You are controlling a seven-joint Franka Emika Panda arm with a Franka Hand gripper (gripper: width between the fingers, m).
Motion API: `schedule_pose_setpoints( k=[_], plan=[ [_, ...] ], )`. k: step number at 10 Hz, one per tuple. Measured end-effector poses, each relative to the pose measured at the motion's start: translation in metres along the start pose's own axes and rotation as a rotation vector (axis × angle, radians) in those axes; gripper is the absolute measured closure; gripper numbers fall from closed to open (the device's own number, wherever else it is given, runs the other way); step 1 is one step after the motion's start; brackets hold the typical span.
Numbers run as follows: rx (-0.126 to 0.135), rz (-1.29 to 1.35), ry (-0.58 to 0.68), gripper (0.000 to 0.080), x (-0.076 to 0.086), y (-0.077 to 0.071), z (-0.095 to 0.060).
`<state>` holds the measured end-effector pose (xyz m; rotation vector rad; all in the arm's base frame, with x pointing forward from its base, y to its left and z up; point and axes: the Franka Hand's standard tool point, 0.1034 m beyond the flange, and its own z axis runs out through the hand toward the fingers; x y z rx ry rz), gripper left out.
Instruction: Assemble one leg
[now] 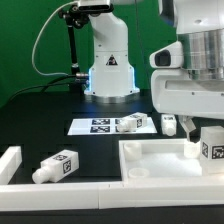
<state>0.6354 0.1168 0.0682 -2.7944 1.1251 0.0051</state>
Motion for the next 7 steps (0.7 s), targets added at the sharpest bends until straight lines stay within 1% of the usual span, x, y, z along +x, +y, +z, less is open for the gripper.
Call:
schedule_pose_setpoints(
  k=[1,4,5,6,7],
  plan=[
    [0.001,-0.006,0.002,0.0154,0.0015,0.0006,-0.0001],
    [-0.001,-0.187,0.003,0.0151,0.0025,0.0016,0.0001],
    [-0.035,-0.516,0.047,0.0151,0.0075,-0.0002,-0.0023],
    [-0.032,-0.629,0.071,0.0151,0.0090,-0.0043,-0.0034],
    [-0.024,-0.537,0.066,0.0177,0.0082,-0.0041,-0.0025]
  ],
)
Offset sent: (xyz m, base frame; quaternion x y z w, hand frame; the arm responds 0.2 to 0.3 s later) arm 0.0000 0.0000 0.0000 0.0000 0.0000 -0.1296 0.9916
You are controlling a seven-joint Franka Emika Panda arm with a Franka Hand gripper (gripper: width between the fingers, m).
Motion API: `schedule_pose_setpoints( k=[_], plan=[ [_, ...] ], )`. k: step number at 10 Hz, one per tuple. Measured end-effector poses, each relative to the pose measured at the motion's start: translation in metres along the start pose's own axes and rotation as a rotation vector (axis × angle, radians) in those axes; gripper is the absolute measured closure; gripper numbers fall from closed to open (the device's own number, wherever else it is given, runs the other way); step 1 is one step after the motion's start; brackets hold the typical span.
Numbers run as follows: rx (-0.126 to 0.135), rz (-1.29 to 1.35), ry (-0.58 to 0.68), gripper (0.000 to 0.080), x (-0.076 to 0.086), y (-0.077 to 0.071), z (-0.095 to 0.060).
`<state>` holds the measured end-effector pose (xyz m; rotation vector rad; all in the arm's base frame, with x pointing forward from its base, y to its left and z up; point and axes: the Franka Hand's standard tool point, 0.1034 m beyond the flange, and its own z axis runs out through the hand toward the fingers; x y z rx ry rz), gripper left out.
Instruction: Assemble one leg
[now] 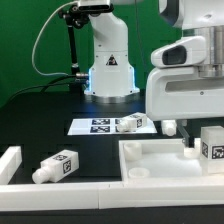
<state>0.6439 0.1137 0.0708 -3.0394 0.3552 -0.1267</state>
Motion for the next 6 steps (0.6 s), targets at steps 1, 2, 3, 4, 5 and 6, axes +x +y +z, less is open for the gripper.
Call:
schedule_pose_setpoints(
  k=[1,2,3,4,5,6],
  plan=[
    [0.000,-0.005,0.001,0.0177,0.0003,0.0006,0.0000],
    [0.002,0.025,0.000,0.0351,0.0002,0.0003,0.0002],
    [0.002,0.110,-0.001,0.0351,-0.0001,0.0000,0.0005],
    [0.001,0.167,-0.001,0.0510,0.0002,0.0016,0.0008],
    [0.000,0.249,-0.001,0.0510,0.0003,0.0022,0.0010],
    [-0.003,0.368,-0.001,0.0510,0.0002,0.0028,0.0012]
  ],
)
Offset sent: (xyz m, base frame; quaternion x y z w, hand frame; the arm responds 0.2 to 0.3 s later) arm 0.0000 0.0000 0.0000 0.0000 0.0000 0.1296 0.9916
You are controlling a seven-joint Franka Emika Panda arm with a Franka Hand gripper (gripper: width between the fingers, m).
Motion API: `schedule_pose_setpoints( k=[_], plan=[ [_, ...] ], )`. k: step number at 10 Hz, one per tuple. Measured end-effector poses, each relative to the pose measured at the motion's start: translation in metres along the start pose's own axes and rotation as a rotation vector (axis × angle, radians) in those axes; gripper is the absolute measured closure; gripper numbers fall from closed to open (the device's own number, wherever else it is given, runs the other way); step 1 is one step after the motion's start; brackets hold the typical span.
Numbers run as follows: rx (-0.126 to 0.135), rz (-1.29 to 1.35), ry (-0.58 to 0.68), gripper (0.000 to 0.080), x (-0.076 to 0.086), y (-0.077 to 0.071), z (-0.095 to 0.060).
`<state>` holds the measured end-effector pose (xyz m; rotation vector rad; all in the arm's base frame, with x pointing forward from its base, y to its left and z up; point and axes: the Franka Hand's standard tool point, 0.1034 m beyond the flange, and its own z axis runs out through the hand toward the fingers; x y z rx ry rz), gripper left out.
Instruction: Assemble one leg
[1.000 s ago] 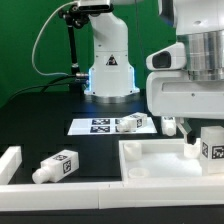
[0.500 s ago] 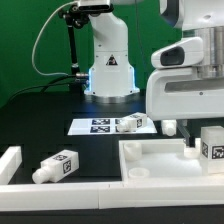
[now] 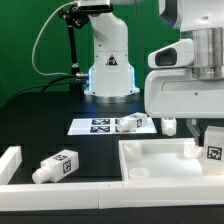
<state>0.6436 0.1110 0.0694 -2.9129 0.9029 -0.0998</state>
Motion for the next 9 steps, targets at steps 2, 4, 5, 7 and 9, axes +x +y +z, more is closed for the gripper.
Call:
schedule_pose_setpoints(
  k=[2,4,5,7,9],
  plan=[
    [0.004,0.301,-0.005,0.0510,0.0007,0.0020,0.0006],
    [0.026,0.672,-0.039,0.0510,-0.0002,0.0024,0.0013],
    [0.053,0.838,-0.062,0.0509,-0.0004,0.0026,0.0017],
    [0.054,0.946,-0.071,0.0509,-0.0045,-0.0009,0.0014],
    [0.054,0.836,-0.064,0.0509,-0.0036,0.0006,0.0017]
  ],
)
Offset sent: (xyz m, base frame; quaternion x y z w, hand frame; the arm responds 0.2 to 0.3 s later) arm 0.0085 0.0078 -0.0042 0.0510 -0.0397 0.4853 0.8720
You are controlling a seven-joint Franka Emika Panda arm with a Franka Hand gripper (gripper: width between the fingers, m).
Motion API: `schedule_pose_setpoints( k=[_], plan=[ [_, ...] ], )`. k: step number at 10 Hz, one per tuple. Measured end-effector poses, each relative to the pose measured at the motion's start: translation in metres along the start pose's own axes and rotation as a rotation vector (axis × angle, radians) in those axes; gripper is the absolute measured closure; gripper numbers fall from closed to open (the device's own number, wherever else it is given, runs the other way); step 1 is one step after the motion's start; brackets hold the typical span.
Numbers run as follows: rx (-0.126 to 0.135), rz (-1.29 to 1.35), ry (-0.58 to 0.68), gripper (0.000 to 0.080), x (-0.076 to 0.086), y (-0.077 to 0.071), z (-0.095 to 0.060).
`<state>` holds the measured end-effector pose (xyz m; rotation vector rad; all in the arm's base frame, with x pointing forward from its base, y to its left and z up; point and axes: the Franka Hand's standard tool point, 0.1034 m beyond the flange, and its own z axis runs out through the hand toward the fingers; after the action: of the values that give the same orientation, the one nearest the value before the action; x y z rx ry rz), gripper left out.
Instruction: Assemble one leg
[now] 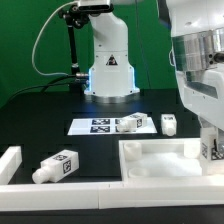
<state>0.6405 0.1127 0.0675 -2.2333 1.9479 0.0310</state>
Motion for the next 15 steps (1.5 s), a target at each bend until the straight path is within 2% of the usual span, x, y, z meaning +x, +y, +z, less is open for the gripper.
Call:
schedule_pose_setpoints(
  k=[1,2,3,4,7,10,11,13,15],
  plan=[
    [0.008,-0.170,0.003,0.0325,0.0004,-0.0015,-0.0014],
    [0.022,-0.346,0.013,0.0210,0.0019,-0.0028,-0.0019],
    [0.019,-0.517,0.012,0.0210,-0.0009,-0.0023,-0.0011],
    [0.016,-0.599,0.013,0.0160,-0.0041,-0.0018,-0.0002],
    [0.012,-0.748,0.018,0.0151,-0.0003,-0.0015,0.0001],
    [-0.044,-1.362,0.072,0.0151,-0.0005,-0.0071,-0.0061],
    [-0.045,-1.358,0.073,0.0151,0.0005,-0.0070,-0.0057],
    [-0.044,-1.331,0.073,0.0159,0.0006,-0.0067,-0.0053],
    [-0.044,-1.282,0.073,0.0514,0.0010,-0.0063,-0.0046]
  ],
)
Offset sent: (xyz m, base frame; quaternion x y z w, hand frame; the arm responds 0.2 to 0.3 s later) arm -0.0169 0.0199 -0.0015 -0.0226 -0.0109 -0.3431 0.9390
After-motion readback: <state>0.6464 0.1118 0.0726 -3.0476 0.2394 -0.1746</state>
